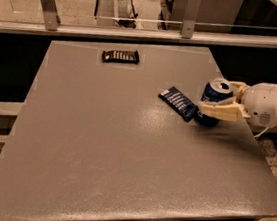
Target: Move pepsi can near rxbar blueberry
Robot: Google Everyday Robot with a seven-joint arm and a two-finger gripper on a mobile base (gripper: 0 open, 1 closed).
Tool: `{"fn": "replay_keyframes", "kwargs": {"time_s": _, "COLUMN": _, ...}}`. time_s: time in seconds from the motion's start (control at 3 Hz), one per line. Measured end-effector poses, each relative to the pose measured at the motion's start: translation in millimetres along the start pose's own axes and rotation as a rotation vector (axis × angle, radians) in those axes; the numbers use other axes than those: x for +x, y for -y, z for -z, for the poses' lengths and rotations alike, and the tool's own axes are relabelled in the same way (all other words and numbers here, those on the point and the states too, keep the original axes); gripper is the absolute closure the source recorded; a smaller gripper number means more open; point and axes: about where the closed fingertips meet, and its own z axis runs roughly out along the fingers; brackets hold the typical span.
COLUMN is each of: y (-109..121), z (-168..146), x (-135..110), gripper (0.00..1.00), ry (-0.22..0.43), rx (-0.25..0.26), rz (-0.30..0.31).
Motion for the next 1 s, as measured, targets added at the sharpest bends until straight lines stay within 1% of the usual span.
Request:
{"fn": "replay_keyframes", "kwargs": {"time_s": 0.33, "y": 0.2, "z": 0.6, "x": -1.8, "gripper": 0.12, "ry": 0.000, "rx": 0.000, "rz": 0.000}}
{"fn": "replay_keyframes", "kwargs": {"time_s": 0.67, "y": -0.2, "z": -2.6, "x": 1.6, "gripper": 0.00, "ry": 0.004, "rx": -0.016, "rz": -0.004}}
{"fn": "replay_keyframes", "kwargs": {"time_s": 1.0, "y": -0.3, "z": -2.7, "x": 1.7, "gripper": 0.00, "ry": 0.004, "rx": -0.017, "rz": -0.004}}
